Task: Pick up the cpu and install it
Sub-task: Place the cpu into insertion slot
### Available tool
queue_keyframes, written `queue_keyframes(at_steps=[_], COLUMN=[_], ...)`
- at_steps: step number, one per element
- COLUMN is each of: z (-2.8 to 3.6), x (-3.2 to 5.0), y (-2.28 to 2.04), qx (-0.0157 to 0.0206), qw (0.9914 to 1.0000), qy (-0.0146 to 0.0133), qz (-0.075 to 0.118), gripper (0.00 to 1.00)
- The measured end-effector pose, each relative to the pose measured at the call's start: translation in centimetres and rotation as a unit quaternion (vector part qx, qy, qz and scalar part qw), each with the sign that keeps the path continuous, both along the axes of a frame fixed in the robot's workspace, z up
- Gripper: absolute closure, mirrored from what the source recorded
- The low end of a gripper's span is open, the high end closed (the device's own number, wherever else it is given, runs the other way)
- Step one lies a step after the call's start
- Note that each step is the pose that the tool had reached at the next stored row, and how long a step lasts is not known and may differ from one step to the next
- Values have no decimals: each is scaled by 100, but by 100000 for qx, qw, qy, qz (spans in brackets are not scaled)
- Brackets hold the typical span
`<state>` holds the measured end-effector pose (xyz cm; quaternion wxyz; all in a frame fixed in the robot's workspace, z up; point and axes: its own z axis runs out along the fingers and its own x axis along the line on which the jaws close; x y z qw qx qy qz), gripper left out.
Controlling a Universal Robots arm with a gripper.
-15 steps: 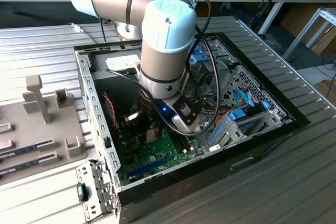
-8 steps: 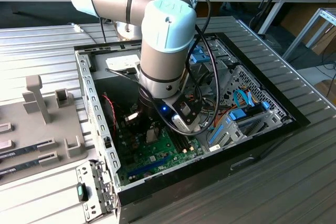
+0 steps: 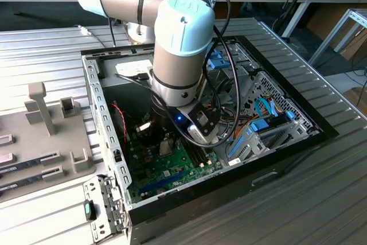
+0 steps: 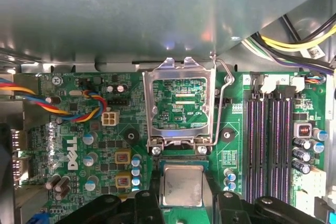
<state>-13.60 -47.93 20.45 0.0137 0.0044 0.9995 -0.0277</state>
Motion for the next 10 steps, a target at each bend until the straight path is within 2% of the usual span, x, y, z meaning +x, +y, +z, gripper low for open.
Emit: queue_keyframes(at_steps=[10], z=[-11], x=[-21], y=[-2], qx=[-41], qw=[99997], qy=[-1], qz=[776], gripper=[58])
